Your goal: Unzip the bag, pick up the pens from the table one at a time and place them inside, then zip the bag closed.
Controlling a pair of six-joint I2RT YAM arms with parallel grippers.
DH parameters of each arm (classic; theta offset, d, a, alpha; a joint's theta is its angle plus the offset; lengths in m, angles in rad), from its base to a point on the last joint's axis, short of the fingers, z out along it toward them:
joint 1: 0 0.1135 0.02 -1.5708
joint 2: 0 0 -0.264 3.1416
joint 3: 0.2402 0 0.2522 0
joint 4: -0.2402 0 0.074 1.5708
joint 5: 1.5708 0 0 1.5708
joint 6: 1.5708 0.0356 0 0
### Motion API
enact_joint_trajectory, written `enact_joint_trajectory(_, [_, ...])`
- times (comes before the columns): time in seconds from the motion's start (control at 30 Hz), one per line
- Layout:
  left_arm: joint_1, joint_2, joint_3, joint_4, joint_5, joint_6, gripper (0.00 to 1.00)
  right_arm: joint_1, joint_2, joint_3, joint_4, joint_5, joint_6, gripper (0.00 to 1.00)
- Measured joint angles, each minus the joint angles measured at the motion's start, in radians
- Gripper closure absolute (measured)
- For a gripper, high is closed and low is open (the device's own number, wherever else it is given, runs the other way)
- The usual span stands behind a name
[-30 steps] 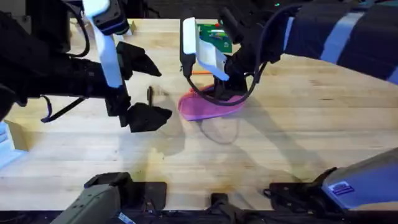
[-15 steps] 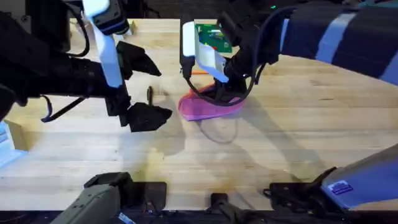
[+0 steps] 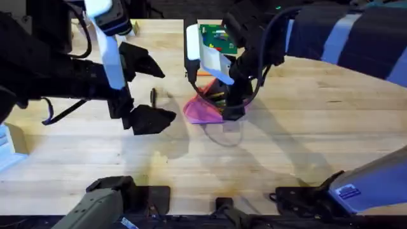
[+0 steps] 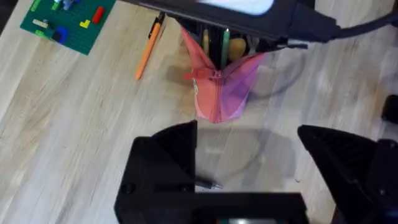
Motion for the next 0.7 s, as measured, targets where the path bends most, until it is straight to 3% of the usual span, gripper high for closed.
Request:
enact_joint_trajectory(0.4, [0.0, 0.0, 0.0, 0.0, 0.0, 0.0, 0.007, 0.0, 0.0, 0.001, -0.013, 0.002, 0.001, 0.004])
enact_joint_trajectory(0.7, [0.0, 0.0, 0.0, 0.004, 0.0, 0.0, 0.007, 0.003, -0.046, 0.062, -0.183, 0.002, 0.001, 0.004])
